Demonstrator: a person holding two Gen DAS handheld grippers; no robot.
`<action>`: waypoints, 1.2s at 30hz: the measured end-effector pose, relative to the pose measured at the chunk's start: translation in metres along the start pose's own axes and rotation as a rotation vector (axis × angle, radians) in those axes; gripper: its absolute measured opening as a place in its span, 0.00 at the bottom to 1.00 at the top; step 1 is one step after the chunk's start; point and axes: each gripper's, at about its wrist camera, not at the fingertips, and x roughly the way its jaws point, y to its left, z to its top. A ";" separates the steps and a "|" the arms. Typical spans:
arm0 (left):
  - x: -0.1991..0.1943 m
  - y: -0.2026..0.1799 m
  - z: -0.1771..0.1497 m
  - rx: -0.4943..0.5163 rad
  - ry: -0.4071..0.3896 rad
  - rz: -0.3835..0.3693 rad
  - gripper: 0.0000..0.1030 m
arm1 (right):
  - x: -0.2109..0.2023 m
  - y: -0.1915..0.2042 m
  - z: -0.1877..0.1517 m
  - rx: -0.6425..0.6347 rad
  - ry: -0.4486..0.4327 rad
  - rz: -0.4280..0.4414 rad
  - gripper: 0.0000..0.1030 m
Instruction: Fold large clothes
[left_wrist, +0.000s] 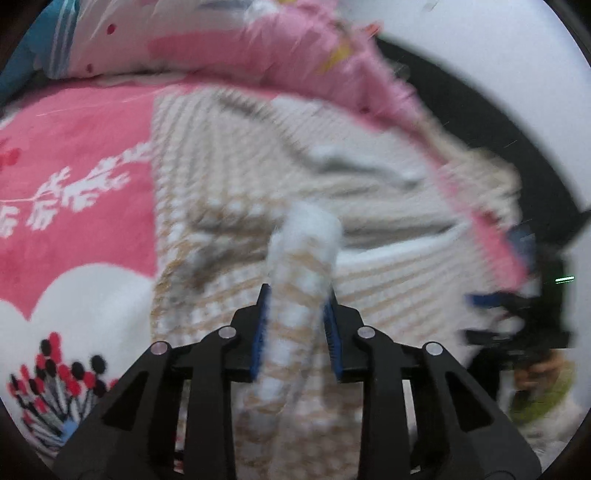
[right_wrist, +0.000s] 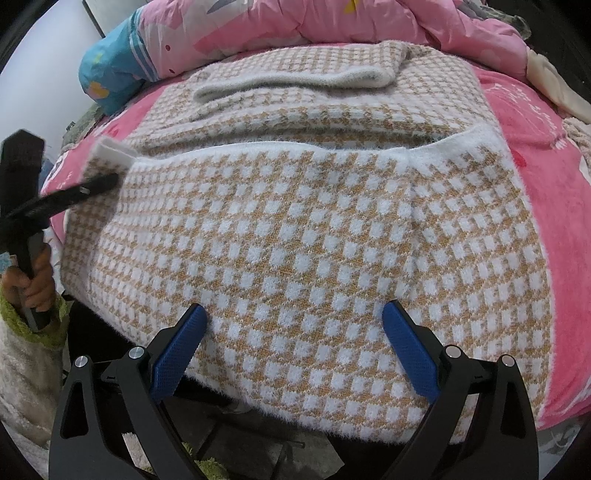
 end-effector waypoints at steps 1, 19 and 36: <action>0.006 -0.002 0.000 0.003 0.012 0.042 0.28 | -0.002 -0.001 -0.002 -0.002 -0.005 0.005 0.91; 0.014 -0.059 -0.008 0.122 -0.004 0.418 0.16 | -0.041 -0.147 0.049 0.274 -0.201 0.175 0.66; 0.015 -0.060 -0.010 0.110 0.001 0.417 0.16 | -0.021 -0.157 0.042 0.306 -0.070 0.424 0.60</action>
